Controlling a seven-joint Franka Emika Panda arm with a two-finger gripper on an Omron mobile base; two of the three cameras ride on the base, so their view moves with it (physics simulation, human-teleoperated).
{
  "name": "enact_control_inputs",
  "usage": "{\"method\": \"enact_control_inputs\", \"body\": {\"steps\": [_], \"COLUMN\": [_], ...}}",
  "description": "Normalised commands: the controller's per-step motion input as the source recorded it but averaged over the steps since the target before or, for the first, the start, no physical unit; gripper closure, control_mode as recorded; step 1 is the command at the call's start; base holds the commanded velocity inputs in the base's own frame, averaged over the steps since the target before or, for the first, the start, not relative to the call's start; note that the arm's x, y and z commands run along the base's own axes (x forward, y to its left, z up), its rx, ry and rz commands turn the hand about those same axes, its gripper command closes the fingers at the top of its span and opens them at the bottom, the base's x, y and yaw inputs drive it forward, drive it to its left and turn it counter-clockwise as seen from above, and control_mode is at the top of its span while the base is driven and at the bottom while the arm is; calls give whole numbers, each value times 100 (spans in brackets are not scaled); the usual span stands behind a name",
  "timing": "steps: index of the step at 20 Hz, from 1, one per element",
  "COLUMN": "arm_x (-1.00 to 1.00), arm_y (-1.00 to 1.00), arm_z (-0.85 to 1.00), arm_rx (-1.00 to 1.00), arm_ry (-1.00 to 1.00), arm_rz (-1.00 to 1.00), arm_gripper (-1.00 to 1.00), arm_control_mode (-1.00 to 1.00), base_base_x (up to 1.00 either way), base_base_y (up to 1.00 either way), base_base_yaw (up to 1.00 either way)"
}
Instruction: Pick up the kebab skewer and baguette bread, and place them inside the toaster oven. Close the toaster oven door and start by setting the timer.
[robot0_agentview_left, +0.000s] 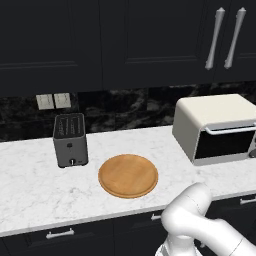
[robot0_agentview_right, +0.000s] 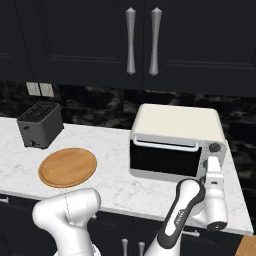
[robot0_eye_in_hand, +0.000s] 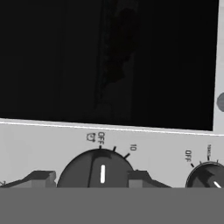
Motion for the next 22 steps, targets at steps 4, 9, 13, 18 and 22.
{"method": "enact_control_inputs", "body": {"steps": [4, 9, 13, 18, 22], "arm_x": [0, 0, 0, 0, 0], "arm_y": [-8, -1, 0, 0, 0], "arm_z": [30, 30, 34, 32, 27], "arm_rx": [16, 18, 23, 29, 31], "arm_ry": [-2, -2, 0, 0, 0], "arm_rz": [0, 0, 0, -2, -7], "arm_gripper": [100, 100, 100, 100, 100], "arm_control_mode": [-100, -100, -100, -100, -100], "base_base_x": [0, 0, 0, 0, 0], "base_base_y": [0, 0, 0, 0, 0], "base_base_yaw": [0, 0, 0, 0, 0]}}
